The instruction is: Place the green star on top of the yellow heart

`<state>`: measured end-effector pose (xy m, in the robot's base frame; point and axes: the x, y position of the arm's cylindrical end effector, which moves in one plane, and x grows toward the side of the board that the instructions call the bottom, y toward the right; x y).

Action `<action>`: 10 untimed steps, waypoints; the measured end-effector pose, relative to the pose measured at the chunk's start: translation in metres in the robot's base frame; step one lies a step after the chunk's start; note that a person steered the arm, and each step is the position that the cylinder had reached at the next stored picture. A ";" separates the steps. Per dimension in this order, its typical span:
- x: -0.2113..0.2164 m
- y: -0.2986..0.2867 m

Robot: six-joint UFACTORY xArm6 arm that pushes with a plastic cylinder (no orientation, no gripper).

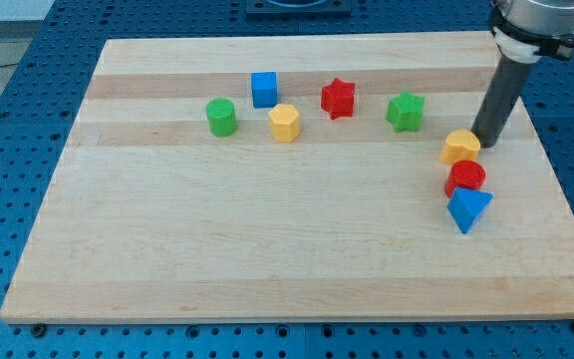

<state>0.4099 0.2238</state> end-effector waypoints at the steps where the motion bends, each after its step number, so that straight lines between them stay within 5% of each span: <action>1: 0.003 -0.005; 7: -0.019 -0.078; 10: 0.007 -0.071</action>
<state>0.4169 0.1526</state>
